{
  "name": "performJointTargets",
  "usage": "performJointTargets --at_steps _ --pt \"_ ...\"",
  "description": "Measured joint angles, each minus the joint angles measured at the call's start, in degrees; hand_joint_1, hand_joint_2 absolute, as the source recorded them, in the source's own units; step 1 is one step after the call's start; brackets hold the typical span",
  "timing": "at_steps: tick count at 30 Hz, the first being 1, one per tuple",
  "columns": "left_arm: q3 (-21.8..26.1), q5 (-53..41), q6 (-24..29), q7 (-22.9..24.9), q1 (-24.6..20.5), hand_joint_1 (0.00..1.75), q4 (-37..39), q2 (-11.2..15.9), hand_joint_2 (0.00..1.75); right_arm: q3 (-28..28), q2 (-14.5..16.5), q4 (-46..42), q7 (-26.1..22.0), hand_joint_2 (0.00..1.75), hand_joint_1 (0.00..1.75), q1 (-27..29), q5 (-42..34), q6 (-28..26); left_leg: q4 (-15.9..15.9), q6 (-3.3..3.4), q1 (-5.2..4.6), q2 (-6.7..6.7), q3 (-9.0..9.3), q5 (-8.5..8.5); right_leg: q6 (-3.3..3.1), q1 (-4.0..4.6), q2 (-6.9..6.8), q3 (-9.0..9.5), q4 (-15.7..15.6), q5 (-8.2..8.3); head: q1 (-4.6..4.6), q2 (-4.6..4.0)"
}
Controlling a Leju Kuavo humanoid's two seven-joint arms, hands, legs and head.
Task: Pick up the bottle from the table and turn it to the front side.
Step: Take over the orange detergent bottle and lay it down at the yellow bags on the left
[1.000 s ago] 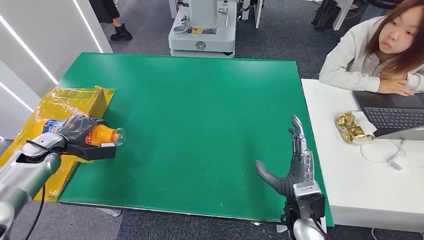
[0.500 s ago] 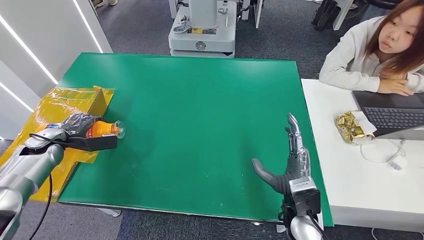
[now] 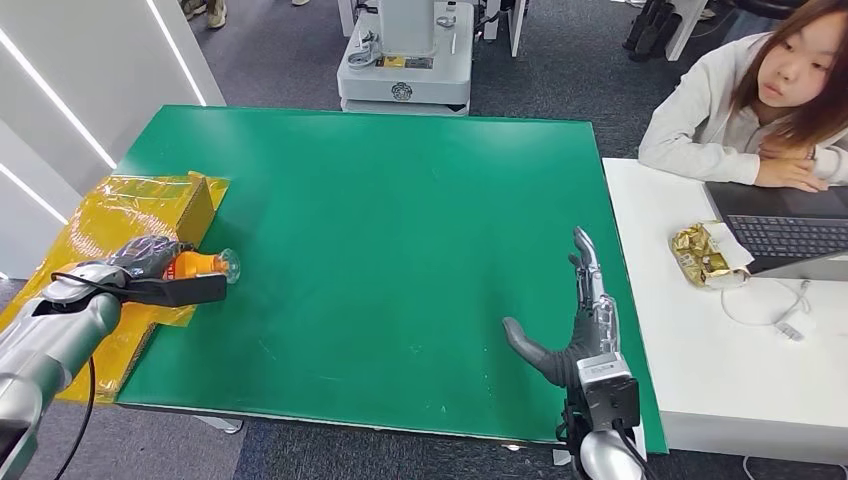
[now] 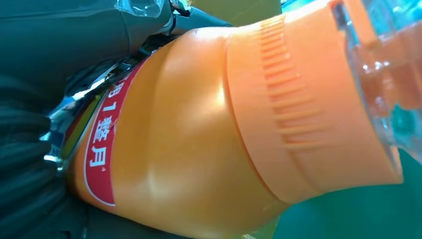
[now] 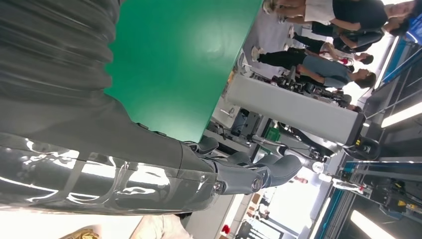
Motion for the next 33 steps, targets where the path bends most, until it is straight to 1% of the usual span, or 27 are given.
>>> performJointTargets --at_steps 1,12,18,24,26,30,33 --pt "-0.1 0.0 0.0 0.0 0.0 0.00 0.0 0.0 1.75 0.0 0.0 0.0 0.0 1.75 0.00 0.0 0.0 0.1 0.0 0.00 0.00 0.00 0.00 0.00 0.00 0.00 0.00 0.00 0.0 0.00 0.00 0.00" --pt "-0.8 1.4 0.7 -0.5 0.7 0.00 0.1 -0.5 1.75 0.0 0.0 0.0 0.4 1.75 0.00 -0.3 0.3 0.7 0.0 0.00 0.00 -0.01 0.01 0.00 0.00 0.00 -0.01 0.00 0.0 0.00 0.00 0.00" --pt "-0.9 2.9 1.0 -0.9 1.1 0.00 0.1 -1.4 1.75 0.0 0.0 0.1 0.4 1.75 0.00 -0.9 0.3 1.0 0.0 0.00 0.00 -0.01 0.01 0.01 0.00 0.00 -0.01 0.01 0.0 0.00 0.00 0.00" --pt "-0.9 3.4 2.3 -0.6 1.8 0.00 -0.2 -2.4 1.75 0.0 0.0 1.1 0.4 1.75 0.00 -1.8 0.3 1.2 0.0 0.00 -0.01 -0.03 0.02 0.01 0.00 0.00 -0.03 0.01 0.0 0.00 0.00 0.00" --pt "-0.9 4.1 3.8 -0.5 2.3 0.00 -0.4 -2.7 1.75 0.1 0.0 1.4 0.4 1.75 0.00 -1.9 0.3 1.2 0.0 0.00 -0.01 -0.03 0.02 0.01 0.00 0.00 -0.03 0.01 0.0 0.00 0.00 0.00" --pt "-0.5 5.6 9.6 -0.4 4.0 0.00 -1.8 -3.5 1.75 0.3 0.1 1.6 0.4 1.75 0.00 -2.0 0.4 1.2 0.0 0.00 -0.01 -0.05 0.01 0.01 0.00 0.00 -0.04 0.01 0.0 0.00 0.01 0.00" --pt "0.5 6.5 12.1 0.0 5.1 0.00 -3.4 -4.0 1.75 0.4 0.2 1.6 0.4 1.75 0.00 -2.0 0.4 1.2 0.0 0.00 -0.01 -0.07 0.01 0.01 0.00 0.00 -0.06 0.01 0.0 0.00 0.00 0.00"
